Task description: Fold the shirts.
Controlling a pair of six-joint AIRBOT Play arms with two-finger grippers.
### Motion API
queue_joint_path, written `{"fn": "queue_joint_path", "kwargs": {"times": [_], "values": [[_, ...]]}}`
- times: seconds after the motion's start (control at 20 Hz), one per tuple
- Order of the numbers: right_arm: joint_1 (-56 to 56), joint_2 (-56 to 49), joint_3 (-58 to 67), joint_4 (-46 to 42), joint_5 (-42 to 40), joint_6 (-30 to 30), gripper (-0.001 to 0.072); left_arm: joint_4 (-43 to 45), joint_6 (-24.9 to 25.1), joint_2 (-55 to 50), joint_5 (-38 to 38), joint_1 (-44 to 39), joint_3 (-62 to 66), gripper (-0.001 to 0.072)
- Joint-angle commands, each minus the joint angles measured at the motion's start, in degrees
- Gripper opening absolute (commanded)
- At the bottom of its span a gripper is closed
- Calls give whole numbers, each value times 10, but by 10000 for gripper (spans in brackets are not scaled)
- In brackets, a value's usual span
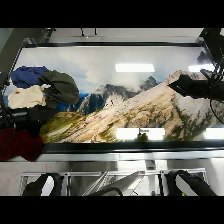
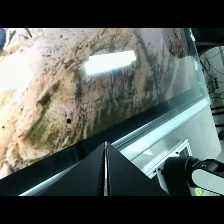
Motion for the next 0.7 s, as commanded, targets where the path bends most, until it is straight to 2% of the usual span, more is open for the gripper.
{"fn": "queue_joint_path", "kwargs": {"times": [0.0, 0.4, 0.65], "values": [[0, 0, 0, 0, 0, 0, 22, 0, 0, -2, 1, 0, 0, 14], [0, 0, 0, 0, -2, 0, 21, 0, 0, -7, -1, 0, 0, 14], [0, 0, 0, 0, -21, 0, 22, -11, 0, -72, 16, 0, 0, 13]]}}
